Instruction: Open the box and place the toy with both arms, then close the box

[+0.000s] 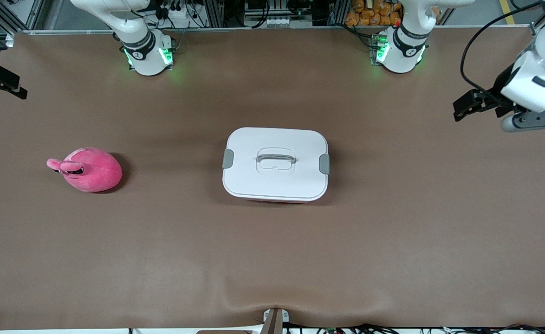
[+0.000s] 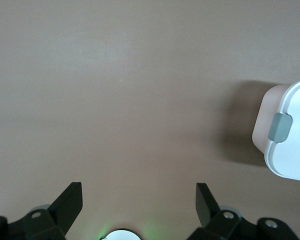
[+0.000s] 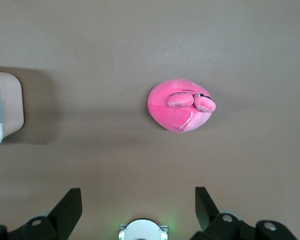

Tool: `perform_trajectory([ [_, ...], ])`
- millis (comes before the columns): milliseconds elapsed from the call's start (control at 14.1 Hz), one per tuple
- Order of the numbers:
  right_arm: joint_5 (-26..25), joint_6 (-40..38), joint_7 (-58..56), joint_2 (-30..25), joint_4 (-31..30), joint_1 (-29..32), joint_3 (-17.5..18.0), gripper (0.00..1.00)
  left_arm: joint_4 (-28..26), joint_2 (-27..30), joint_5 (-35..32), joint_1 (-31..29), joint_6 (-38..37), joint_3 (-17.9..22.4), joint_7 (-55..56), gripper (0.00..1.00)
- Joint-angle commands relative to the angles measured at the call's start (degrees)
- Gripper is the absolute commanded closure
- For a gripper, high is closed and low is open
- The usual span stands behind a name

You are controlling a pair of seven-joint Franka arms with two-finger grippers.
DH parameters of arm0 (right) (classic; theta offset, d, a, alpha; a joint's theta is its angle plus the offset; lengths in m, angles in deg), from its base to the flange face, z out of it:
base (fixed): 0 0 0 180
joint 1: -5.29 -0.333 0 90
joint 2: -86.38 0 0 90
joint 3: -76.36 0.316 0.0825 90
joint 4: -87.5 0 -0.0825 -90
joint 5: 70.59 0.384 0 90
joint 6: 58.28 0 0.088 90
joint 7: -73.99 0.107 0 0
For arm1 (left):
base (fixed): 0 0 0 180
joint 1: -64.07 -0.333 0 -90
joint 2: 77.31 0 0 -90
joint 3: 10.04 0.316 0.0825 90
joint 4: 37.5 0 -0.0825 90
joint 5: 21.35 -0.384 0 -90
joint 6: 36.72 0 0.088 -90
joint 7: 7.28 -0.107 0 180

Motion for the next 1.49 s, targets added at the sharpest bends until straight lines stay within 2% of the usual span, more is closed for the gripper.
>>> perform_trajectory([
  [0, 0.2, 0.0, -0.2, 0.1, 0.1, 0.5, 0.1, 0.0, 1.6, -3.0, 1.0, 1.2, 0.2, -0.4, 4.0, 0.0],
  [637, 0.2, 0.0, -0.1, 0.1, 0.1, 0.5, 0.1, 0.0, 1.4, -7.4, 1.8, 2.0, 3.4, -8.0, 25.2, 0.0],
  [991, 0.3, 0.0, -0.1, 0.9, 0.1, 0.4, 0.1, 0.0, 1.5, -9.0, 1.8, 5.1, 4.8, -8.3, 32.5, 0.0],
  [1416, 0.3, 0.0, -0.1, 0.9, 0.1, 0.5, 0.1, 0.0, 1.5, -12.4, 3.0, 8.3, 9.8, -9.0, 47.4, 0.0],
])
